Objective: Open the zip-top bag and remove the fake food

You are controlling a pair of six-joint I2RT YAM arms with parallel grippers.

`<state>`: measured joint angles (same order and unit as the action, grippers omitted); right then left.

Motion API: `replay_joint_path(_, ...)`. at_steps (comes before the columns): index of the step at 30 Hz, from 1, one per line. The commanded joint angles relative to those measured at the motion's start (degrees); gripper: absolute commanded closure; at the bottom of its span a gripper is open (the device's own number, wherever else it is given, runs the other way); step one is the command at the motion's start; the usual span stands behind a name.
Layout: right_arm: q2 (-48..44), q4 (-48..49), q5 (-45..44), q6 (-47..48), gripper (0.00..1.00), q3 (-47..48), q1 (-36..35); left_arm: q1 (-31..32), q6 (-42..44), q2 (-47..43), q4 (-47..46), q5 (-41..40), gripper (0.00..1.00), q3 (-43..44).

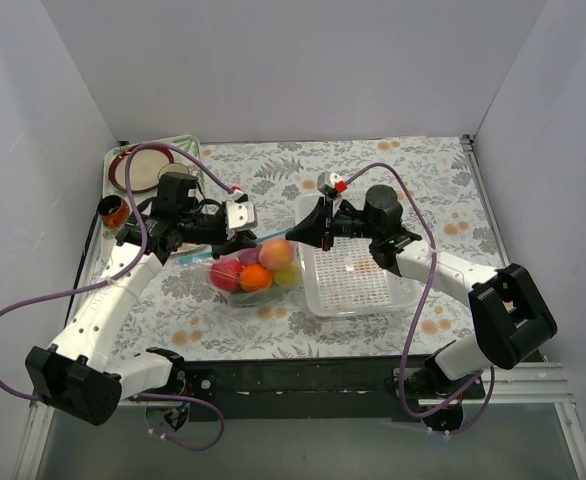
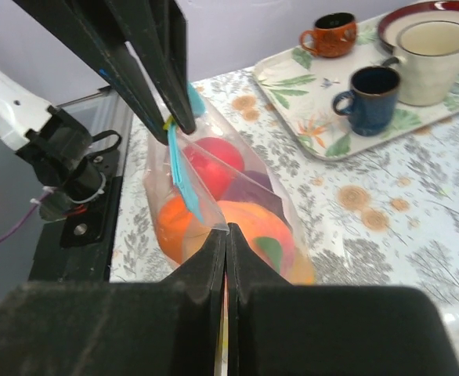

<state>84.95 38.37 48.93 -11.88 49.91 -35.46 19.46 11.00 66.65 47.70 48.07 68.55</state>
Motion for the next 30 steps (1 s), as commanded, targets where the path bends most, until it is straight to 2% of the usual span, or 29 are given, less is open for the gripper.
replay_joint_path(1, -3.12, 4.34, -7.42, 0.02, 0.99, -3.23, 4.96, -0.30, 2.27, -2.05, 2.40, -4.91, 0.87, -2.10)
replay_joint_path(3, -2.33, 6.61, -7.71, -1.30, 0.99, -3.50, 6.63, -0.30, 2.00, -2.40, 1.08, -6.84, 0.89, -2.81)
replay_joint_path(7, -1.19, 7.68, -9.98, -3.68, 0.99, -3.50, 7.51, -0.30, -0.54, -1.88, -2.17, -13.95, 0.99, -2.46)
replay_joint_path(14, -2.41, 6.55, -17.53, -3.15, 0.99, -3.94, 7.60, -0.74, 0.16, -1.00, -1.82, -22.14, 1.00, -2.81)
replay_joint_path(22, -4.17, 4.08, -29.74, -1.74, 0.99, -3.94, 8.48, -5.31, -1.16, 3.13, -2.00, -24.78, 1.00, 1.75)
replay_joint_path(30, -7.34, 2.50, -36.53, 0.01, 0.99, -6.67, 10.59, -8.39, -5.12, 7.61, -4.73, -26.98, 1.00, 2.99)
